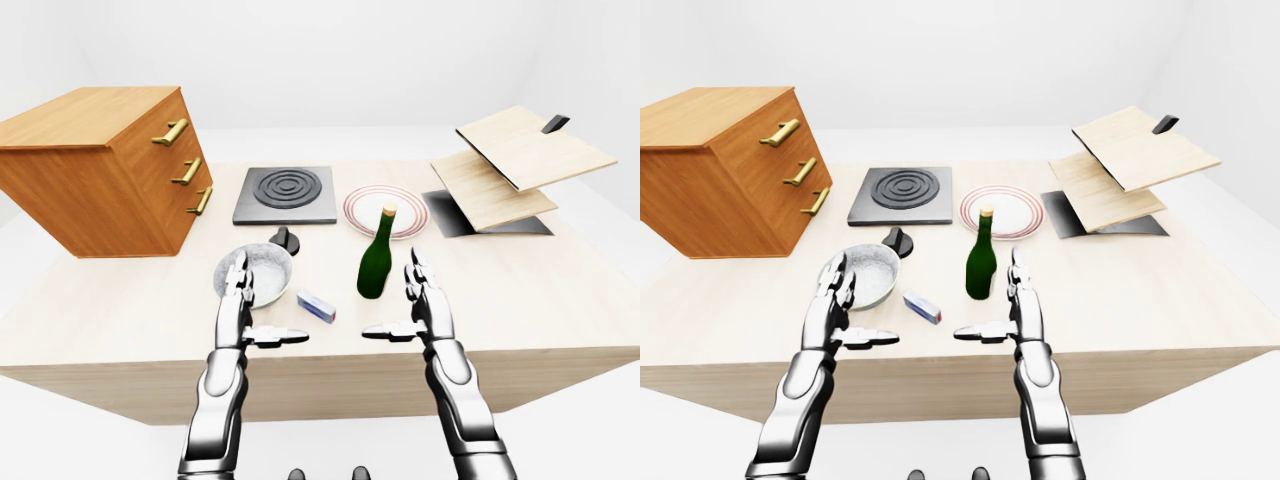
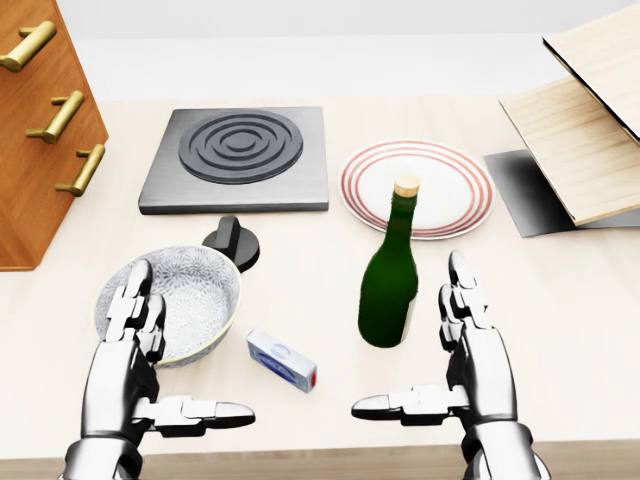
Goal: Put the bowl on the top of the cabinet.
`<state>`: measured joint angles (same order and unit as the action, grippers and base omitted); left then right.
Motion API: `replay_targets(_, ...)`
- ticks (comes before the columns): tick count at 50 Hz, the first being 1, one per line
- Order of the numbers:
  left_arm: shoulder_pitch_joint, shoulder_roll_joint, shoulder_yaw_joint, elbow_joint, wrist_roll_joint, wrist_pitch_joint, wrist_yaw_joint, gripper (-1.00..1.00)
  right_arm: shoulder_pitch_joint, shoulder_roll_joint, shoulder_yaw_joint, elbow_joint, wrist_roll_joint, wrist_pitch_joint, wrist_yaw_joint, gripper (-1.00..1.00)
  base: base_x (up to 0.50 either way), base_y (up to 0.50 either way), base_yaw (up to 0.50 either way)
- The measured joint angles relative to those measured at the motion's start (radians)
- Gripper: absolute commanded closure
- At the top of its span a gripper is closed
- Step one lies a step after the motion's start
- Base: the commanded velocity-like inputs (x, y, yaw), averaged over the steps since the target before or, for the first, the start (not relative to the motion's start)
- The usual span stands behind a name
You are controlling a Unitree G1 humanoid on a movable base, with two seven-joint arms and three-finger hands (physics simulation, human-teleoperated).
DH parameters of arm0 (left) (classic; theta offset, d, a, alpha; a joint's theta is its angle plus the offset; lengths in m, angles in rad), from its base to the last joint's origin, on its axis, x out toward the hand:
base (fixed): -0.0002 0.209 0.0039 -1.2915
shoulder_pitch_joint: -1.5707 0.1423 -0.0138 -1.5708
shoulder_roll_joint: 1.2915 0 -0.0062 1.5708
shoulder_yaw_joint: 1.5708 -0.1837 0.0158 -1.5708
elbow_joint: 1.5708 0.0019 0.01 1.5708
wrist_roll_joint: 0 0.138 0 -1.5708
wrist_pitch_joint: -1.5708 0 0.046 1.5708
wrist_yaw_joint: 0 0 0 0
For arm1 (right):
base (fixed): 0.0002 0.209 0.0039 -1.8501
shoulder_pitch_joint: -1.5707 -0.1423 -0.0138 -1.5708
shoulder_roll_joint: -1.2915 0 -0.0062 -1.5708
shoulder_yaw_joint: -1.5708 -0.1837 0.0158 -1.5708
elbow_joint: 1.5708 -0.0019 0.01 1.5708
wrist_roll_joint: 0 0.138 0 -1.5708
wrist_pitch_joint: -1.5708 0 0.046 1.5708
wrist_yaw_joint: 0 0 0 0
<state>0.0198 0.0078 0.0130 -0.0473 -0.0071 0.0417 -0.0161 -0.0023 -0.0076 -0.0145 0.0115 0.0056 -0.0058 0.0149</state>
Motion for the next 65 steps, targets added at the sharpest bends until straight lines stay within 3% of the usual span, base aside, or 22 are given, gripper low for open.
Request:
replay_targets(5,0.023,0.004,0.008,-0.057,0.000,0.046,-0.012,-1.00,-0.002,-0.005,-0.008,0.014,0.001,-0.009,0.010,-1.00,0.00,0.00,0.00)
replay_targets(12,0.039,0.007,0.014,-0.097,0.008,0.046,-0.020,-1.00,0.000,-0.008,-0.013,0.021,-0.001,-0.027,0.018,-1.00,0.00,0.00,0.00)
replay_targets(15,0.048,0.006,0.018,-0.125,0.013,0.036,-0.017,-1.00,0.010,-0.009,-0.011,-0.005,-0.009,-0.058,0.020,-1.00,0.00,0.00,0.00)
replay_targets(17,0.053,0.005,0.021,-0.148,0.017,0.020,-0.013,-1.00,0.020,-0.009,-0.008,-0.036,-0.019,-0.081,0.020,-1.00,0.00,0.00,0.00)
replay_targets(26,0.091,-0.004,0.056,-0.335,0.036,-0.129,0.027,-1.00,0.078,-0.007,-0.004,-0.203,-0.097,-0.081,0.003,-1.00,0.00,0.00,0.00)
replay_targets(42,0.152,-0.027,0.087,-0.578,0.065,-0.129,0.060,-1.00,0.139,-0.003,-0.002,-0.416,-0.211,-0.081,-0.017,-1.00,0.00,0.13,0.00)
replay_targets(65,0.160,-0.028,0.095,-0.608,0.072,-0.129,0.060,-1.00,0.147,-0.002,0.001,-0.441,-0.238,-0.081,-0.017,-1.00,0.00,0.50,0.00)
